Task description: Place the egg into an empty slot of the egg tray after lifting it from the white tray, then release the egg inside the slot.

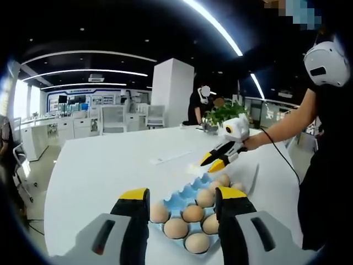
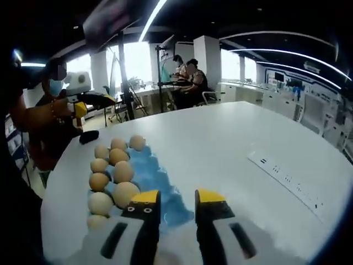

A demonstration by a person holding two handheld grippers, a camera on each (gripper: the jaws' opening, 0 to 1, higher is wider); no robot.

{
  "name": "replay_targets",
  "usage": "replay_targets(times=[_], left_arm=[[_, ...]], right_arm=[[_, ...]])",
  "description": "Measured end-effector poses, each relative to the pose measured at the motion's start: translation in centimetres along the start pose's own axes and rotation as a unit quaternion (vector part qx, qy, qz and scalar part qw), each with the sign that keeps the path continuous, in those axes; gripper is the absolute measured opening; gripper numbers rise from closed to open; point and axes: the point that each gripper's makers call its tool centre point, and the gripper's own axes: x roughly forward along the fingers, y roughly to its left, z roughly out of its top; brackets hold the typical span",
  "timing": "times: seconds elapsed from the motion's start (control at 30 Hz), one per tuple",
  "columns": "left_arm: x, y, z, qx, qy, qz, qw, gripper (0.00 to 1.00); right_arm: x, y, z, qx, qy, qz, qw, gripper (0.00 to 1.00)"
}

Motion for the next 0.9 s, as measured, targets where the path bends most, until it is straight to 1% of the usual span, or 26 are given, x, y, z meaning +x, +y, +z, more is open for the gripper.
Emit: replay_targets(times=[0.1,0.4,0.57,0.6,0.67,0.77,0.83,0.87,0.9], left_arm=[[0.0,0.0,0.0,0.000,0.000,-0.001,1.0000,0.48],[0.1,0.1,0.0,0.000,-0.001,-0.001,1.0000,0.48],[0.0,0.0,0.0,-0.001,-0.002,-0.002,1.0000,0.48],[0.0,0.0,0.0,-0.001,-0.002,-0.002,1.0000,0.48],[0.1,0.0,0.0,-0.002,-0.003,-0.002,1.0000,0.48],[0.1,0.0,0.1,0.000,-0.004,-0.003,1.0000,0.48],[0.1,0.0,0.1,-0.001,-0.005,-0.002,1.0000,0.48],[0.1,0.0,0.0,-0.001,-0.004,-0.003,1.0000,0.47],[0.1,0.0,0.1,-0.001,-0.005,-0.003,1.0000,0.47]], right_arm=[[-1.1,-1.0,-0.9,0.009,0.004,-0.016,0.9998,0.24],[-4.5,-3.2,-3.0,0.015,0.022,-0.053,0.9982,0.24],[-6.0,-4.3,-3.7,0.023,0.026,-0.071,0.9969,0.24],[-6.3,-4.5,-4.0,0.020,0.032,-0.077,0.9963,0.24],[-6.7,-4.7,-4.5,0.017,0.040,-0.078,0.9960,0.24],[-7.2,-4.9,-5.6,0.002,0.066,-0.080,0.9946,0.24],[-7.2,-5.0,-5.9,0.003,0.070,-0.081,0.9943,0.24],[-7.3,-5.0,-6.3,0.001,0.079,-0.079,0.9938,0.25],[-7.2,-4.9,-6.3,-0.008,0.080,-0.078,0.9937,0.25]])
